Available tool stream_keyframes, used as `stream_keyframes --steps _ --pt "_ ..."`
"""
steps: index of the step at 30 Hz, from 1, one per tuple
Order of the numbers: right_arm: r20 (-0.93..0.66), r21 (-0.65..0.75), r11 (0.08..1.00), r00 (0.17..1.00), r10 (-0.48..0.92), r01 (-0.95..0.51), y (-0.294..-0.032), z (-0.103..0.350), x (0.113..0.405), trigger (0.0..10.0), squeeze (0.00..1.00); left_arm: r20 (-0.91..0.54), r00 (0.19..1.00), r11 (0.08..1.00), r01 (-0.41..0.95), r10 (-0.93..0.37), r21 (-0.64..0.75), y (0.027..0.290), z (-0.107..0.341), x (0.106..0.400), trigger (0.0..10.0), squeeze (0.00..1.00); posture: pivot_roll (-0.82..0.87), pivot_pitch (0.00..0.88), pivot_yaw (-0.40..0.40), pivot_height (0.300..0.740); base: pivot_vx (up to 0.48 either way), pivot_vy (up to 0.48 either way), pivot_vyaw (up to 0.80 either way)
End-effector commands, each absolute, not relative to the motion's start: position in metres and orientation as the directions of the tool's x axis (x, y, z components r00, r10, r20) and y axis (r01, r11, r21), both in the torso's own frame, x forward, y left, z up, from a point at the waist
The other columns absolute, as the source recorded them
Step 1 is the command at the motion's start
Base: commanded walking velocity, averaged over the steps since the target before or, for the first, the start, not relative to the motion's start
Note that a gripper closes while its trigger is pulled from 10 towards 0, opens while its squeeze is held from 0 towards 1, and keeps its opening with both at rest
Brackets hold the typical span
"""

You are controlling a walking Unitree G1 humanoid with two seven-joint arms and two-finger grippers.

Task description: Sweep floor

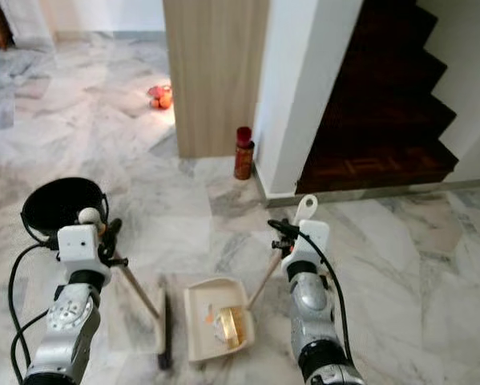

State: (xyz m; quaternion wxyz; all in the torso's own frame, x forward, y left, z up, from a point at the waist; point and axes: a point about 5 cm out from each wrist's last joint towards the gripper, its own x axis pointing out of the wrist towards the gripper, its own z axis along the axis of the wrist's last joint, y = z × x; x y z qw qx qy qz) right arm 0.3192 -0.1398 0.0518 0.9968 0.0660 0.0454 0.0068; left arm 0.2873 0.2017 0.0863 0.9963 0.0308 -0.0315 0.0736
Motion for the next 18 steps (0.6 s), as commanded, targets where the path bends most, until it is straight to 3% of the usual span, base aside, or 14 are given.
stream_keyframes --steps 1,18 --pt "-0.047 0.147 0.989 0.999 -0.001 0.008 -0.1455 0.0621 0.3247 10.0 0.0 0.103 0.985 0.988 -0.145 0.138 0.054 0.1986 0.0946 0.2898 10.0 0.0 0.07 0.068 -0.058 0.74 0.0 0.289 0.0" --pt "-0.049 0.153 0.988 0.999 0.003 0.005 -0.1458 0.0624 0.3251 10.0 0.0 0.102 0.985 0.988 -0.147 0.141 0.054 0.1983 0.0945 0.2897 10.0 0.0 0.07 0.061 -0.059 0.74 0.0 0.286 0.0"
